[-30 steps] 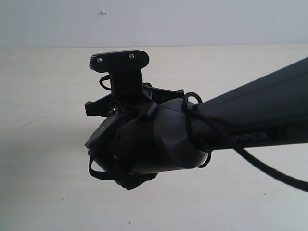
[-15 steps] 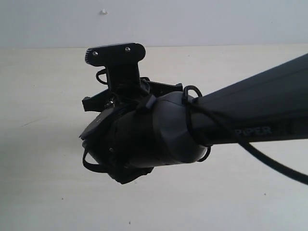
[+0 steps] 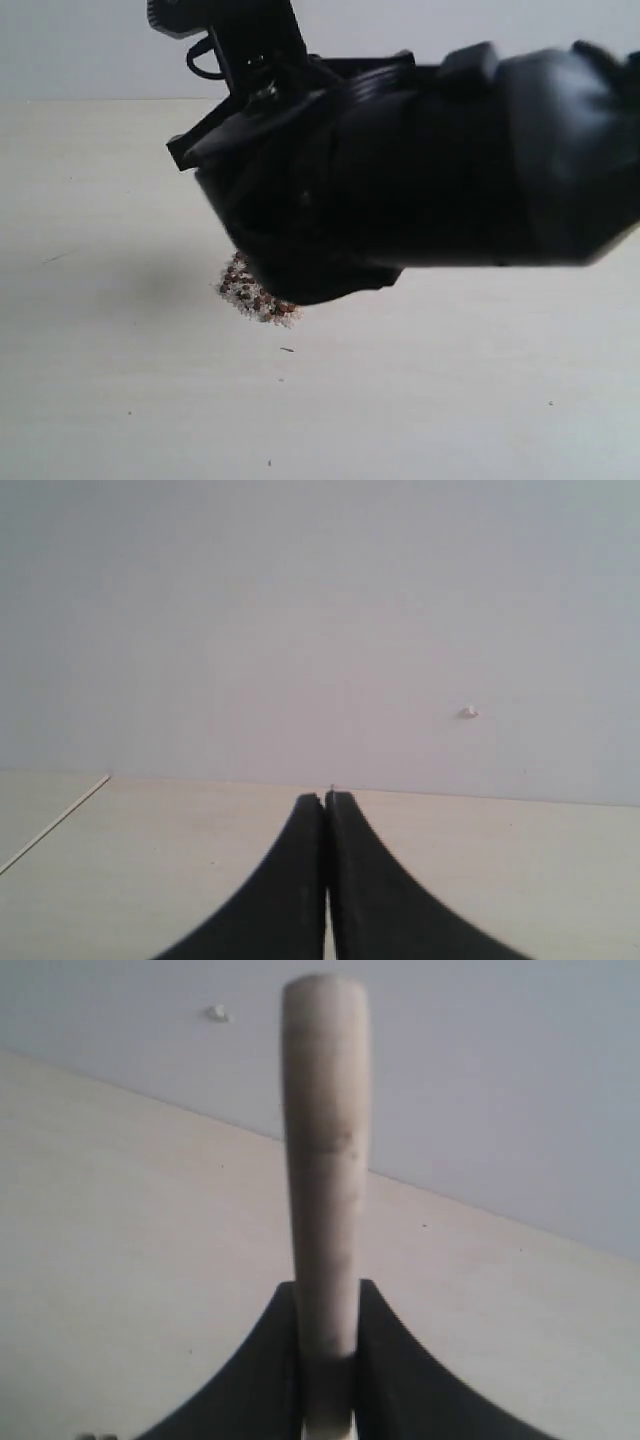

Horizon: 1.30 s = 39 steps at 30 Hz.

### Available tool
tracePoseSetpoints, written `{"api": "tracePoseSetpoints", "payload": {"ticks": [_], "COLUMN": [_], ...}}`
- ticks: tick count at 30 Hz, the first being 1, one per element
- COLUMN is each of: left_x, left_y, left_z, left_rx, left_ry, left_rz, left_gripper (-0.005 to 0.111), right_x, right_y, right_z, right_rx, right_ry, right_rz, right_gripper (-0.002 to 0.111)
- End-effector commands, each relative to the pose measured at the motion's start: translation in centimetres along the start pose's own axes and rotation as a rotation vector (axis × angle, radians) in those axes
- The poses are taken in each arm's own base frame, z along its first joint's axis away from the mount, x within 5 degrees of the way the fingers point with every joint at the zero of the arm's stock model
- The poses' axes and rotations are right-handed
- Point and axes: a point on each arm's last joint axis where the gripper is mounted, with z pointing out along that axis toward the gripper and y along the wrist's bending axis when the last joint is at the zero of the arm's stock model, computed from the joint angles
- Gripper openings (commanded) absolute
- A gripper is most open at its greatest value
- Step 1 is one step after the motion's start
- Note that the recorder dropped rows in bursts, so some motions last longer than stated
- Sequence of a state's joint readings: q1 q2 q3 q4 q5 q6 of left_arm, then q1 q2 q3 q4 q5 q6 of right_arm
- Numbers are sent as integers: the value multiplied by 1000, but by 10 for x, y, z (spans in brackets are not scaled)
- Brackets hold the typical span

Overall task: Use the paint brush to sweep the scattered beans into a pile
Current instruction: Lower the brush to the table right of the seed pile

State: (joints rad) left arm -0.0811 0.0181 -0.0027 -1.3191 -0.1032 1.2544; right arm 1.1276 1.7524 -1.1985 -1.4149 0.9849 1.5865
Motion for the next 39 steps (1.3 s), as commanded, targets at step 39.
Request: {"api": "tracePoseSetpoints", "payload": {"ticks": [39], "left_x": [1], "left_y": [-1], "left_z": [0], "left_rx": [8], "left_ry": [-1], "left_rz": [1], "left_gripper": [0], "right_x": [23], "right_y": [-169], "right_z": [73], "right_rx": [-1051], "right_ry": [546], "right_rz": [198], "right_gripper": [0]}}
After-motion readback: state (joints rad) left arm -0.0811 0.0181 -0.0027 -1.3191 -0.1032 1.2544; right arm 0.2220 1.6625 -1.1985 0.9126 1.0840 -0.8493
